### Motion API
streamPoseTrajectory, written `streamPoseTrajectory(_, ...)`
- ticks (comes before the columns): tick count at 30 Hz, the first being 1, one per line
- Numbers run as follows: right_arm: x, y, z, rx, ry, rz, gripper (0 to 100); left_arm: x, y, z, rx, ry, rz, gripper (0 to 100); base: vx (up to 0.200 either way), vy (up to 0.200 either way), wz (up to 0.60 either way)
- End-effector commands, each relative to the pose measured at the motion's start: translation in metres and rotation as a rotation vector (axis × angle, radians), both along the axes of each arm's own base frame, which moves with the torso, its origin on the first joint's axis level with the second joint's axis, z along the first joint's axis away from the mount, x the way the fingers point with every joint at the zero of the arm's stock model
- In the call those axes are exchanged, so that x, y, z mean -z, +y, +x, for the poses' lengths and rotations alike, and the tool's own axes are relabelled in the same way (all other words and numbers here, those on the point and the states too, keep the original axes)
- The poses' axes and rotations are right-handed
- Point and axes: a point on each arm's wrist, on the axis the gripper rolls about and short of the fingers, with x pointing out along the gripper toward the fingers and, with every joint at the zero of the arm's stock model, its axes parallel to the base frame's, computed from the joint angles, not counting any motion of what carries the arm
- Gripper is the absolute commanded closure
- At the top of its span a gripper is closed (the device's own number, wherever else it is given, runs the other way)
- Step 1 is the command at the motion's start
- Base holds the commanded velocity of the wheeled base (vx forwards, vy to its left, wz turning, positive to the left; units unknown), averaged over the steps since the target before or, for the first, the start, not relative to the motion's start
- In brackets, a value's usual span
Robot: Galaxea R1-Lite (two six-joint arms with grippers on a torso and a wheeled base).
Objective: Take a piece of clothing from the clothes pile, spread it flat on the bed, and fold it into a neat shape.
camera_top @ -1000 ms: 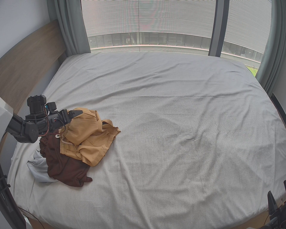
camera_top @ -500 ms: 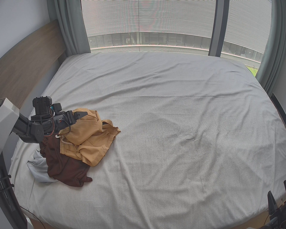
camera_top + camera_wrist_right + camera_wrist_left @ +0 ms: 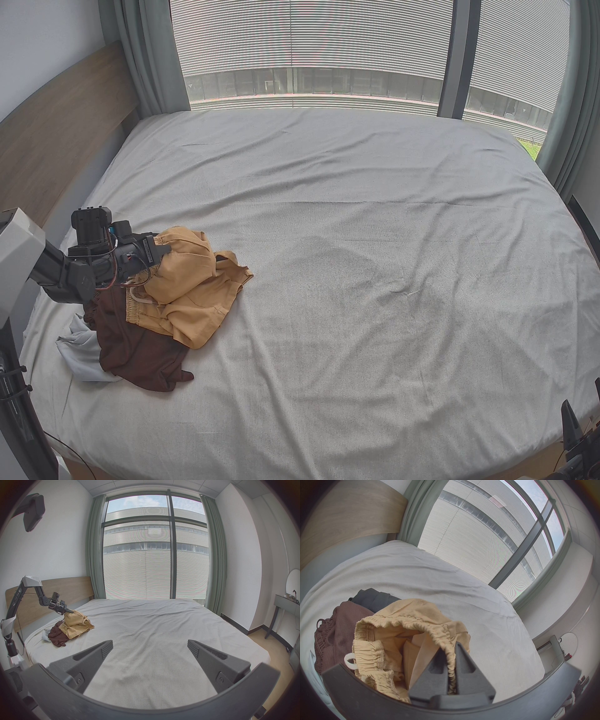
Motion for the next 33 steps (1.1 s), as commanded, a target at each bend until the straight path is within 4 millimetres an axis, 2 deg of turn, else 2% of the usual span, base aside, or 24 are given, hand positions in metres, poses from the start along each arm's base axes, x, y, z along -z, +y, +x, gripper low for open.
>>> streamPoseTrajectory(1, 0.005, 0.000, 0.000, -0.001, 0.001, 0.000, 0, 0.000, 0.001, -0.003, -0.001, 0.006, -0.001, 100, 0.000, 0.000, 0.00)
streamPoseTrajectory(6, 0.005, 0.000, 0.000, 0.001, 0.001, 0.000, 0, 0.002, 0.000, -0.007, 0.014, 0.018, -0.009, 100, 0.000, 0.000, 0.00)
streamPoseTrajectory(11, 0.005, 0.000, 0.000, 0.001, 0.001, 0.000, 0, 0.004, -0.002, -0.014, 0.009, -0.049, -0.072, 100, 0.000, 0.000, 0.00)
streamPoseTrajectory(14, 0.005, 0.000, 0.000, 0.001, 0.001, 0.000, 0, -0.009, -0.005, -0.024, -0.003, -0.057, -0.139, 100, 0.000, 0.000, 0.00)
streamPoseTrajectory(18, 0.005, 0.000, 0.000, 0.001, 0.001, 0.000, 0, -0.010, -0.010, -0.032, -0.018, -0.004, -0.221, 100, 0.000, 0.000, 0.00)
streamPoseTrajectory(24, 0.005, 0.000, 0.000, 0.001, 0.001, 0.000, 0, -0.015, -0.022, -0.031, -0.039, 0.030, -0.355, 100, 0.000, 0.000, 0.00)
streamPoseTrajectory(26, 0.005, 0.000, 0.000, 0.001, 0.001, 0.000, 0, -0.021, -0.027, -0.031, -0.039, 0.024, -0.422, 100, 0.000, 0.000, 0.00)
streamPoseTrajectory(27, 0.005, 0.000, 0.000, 0.001, 0.001, 0.000, 0, -0.031, -0.031, -0.033, -0.038, 0.006, -0.492, 100, 0.000, 0.000, 0.00)
streamPoseTrajectory(33, 0.005, 0.000, 0.000, 0.001, 0.001, 0.000, 0, -0.037, -0.033, -0.035, -0.054, 0.033, -0.595, 100, 0.000, 0.000, 0.00)
